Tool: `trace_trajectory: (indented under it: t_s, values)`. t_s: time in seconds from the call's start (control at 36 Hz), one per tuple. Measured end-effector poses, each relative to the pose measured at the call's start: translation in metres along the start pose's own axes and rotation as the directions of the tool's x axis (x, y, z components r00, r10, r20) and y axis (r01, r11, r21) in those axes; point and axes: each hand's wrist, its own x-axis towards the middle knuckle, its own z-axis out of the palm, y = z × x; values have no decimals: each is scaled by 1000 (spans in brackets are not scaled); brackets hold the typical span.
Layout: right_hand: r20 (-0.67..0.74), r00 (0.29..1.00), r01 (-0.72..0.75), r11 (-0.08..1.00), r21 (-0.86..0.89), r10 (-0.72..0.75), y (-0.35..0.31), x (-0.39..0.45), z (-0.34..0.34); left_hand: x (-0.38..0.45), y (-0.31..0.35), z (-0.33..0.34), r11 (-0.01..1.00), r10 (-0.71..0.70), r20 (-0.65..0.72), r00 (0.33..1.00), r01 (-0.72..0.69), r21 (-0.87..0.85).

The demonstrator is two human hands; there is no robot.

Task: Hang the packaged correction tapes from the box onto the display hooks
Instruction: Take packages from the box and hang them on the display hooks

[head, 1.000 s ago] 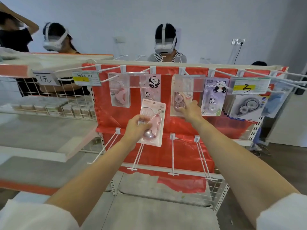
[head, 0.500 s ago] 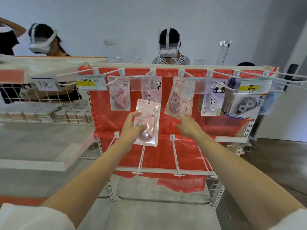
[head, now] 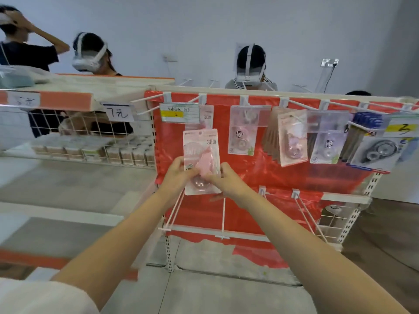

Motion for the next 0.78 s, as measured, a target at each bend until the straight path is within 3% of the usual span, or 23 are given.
trace_trajectory:
  t_s: [0.22, 0.44, 0.78]
  values:
    - [-21, 976, 215, 977, -18, -215, -4, 8, 17, -9, 0, -38, 954, 48, 182, 982, -99, 284]
    - [-51, 968, 245, 968, -52, -247, -2, 9, 17, -14, -5, -49, 853, -30, 257, 966, -109, 511]
    - [-133, 942, 296, 949, -111, -309, -7, 13, 12, -7, -4, -47, 832, -37, 245, 969, -106, 544]
